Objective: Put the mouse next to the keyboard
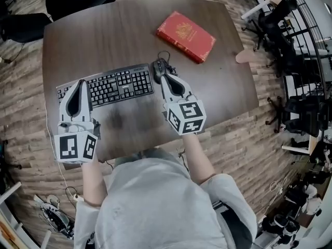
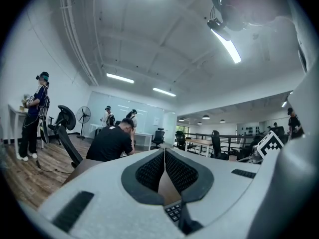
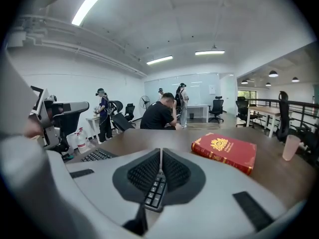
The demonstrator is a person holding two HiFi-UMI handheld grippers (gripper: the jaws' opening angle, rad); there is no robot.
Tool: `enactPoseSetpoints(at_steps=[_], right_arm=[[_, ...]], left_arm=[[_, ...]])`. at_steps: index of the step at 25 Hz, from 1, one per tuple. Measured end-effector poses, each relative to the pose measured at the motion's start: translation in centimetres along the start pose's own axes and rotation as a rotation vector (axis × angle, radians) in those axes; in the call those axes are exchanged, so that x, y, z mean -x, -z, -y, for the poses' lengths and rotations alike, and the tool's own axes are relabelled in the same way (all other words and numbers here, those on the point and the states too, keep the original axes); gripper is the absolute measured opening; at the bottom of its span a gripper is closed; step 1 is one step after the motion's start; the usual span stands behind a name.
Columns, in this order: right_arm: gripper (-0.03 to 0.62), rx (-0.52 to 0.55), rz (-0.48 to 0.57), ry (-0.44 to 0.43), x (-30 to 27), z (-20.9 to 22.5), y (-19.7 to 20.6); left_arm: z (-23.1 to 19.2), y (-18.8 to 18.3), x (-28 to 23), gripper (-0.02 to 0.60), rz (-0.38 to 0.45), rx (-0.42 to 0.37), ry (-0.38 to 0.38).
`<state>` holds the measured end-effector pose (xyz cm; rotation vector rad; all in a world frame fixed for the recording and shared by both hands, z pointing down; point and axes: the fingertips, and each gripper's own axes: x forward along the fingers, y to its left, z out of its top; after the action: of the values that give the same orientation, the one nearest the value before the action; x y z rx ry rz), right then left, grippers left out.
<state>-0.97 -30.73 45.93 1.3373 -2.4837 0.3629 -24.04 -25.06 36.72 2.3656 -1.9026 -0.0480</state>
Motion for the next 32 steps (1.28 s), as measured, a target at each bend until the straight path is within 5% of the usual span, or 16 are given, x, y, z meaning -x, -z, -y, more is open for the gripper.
enactPoseSetpoints(at_steps=[32], right_arm=[[0.020, 0.046, 0.290, -0.060, 14.9, -3.0, -7.0]], left_arm=[[7.6, -5.6, 12.5, 0.012, 0.143, -0.069, -0.106]])
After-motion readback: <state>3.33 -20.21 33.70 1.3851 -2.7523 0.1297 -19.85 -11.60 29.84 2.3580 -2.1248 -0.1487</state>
